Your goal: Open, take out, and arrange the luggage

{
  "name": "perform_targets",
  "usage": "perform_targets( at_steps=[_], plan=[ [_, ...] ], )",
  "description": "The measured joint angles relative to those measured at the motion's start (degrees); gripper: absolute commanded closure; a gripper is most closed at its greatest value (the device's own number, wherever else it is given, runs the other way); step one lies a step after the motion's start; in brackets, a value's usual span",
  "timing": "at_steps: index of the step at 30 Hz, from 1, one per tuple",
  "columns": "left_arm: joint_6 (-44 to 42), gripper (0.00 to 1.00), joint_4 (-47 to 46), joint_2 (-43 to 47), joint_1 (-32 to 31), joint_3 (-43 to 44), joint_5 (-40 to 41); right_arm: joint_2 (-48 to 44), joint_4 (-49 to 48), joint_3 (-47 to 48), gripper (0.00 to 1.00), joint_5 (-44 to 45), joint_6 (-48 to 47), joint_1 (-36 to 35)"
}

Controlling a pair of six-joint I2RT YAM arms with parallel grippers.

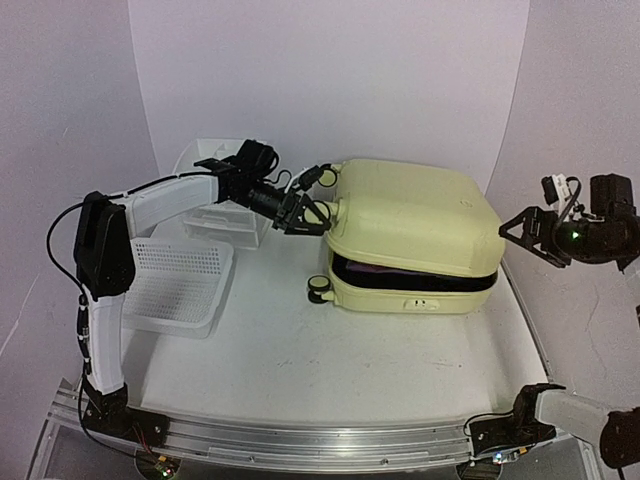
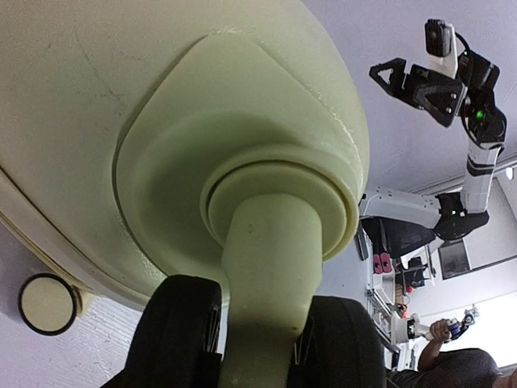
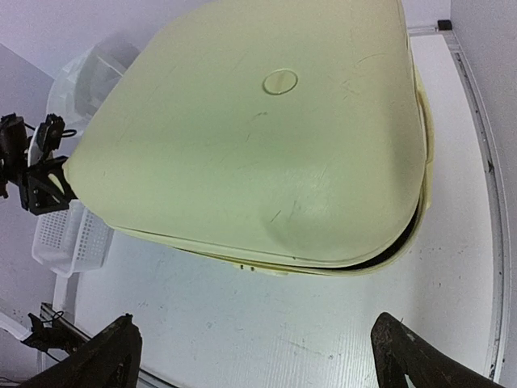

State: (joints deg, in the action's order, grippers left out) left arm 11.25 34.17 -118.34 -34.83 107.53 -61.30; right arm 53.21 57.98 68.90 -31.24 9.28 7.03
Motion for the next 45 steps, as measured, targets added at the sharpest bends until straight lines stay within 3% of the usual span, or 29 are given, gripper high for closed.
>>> perform_targets(
  at_steps=[8,15,20,26,32,34,39,45],
  plan=[
    [11.0,0.8,-4.1,0.9,-0.6,10.8,5.8,-10.7,-4.2,-6.2,0.02,-1.1,1.1,0.0],
    [20.4,0.79,-9.1,0.6,-0.4,15.1,9.2,-10.6,-11.6,-12.3,0.02,3.1,6.8,0.0],
    [24.1,0.79,-12.5,-1.2,0.0,18.5,11.3,-1.9,-25.3,-15.2,0.02,-1.7,16.3,0.0],
    [26.7,0.77,-14.4,-3.9,0.3,22.6,12.6,11.3,-51.6,-16.6,0.02,-4.3,36.0,-3.1],
    [27.9,0.76,-15.8,-4.8,0.7,23.9,14.1,20.9,-66.8,-13.0,0.15,-0.6,50.7,-9.9],
    [28.2,0.76,-16.2,-4.9,1.0,24.5,14.9,22.1,-70.3,-12.3,0.21,0.7,54.1,-11.3],
    [29.2,0.76,-17.0,-5.8,1.4,26.1,15.5,23.8,-75.9,-11.0,0.23,3.5,62.0,-13.6],
    [29.7,0.76,-18.4,-6.6,1.5,26.9,16.2,24.0,-77.9,-10.9,0.1,6.2,67.2,-14.1]
  ],
)
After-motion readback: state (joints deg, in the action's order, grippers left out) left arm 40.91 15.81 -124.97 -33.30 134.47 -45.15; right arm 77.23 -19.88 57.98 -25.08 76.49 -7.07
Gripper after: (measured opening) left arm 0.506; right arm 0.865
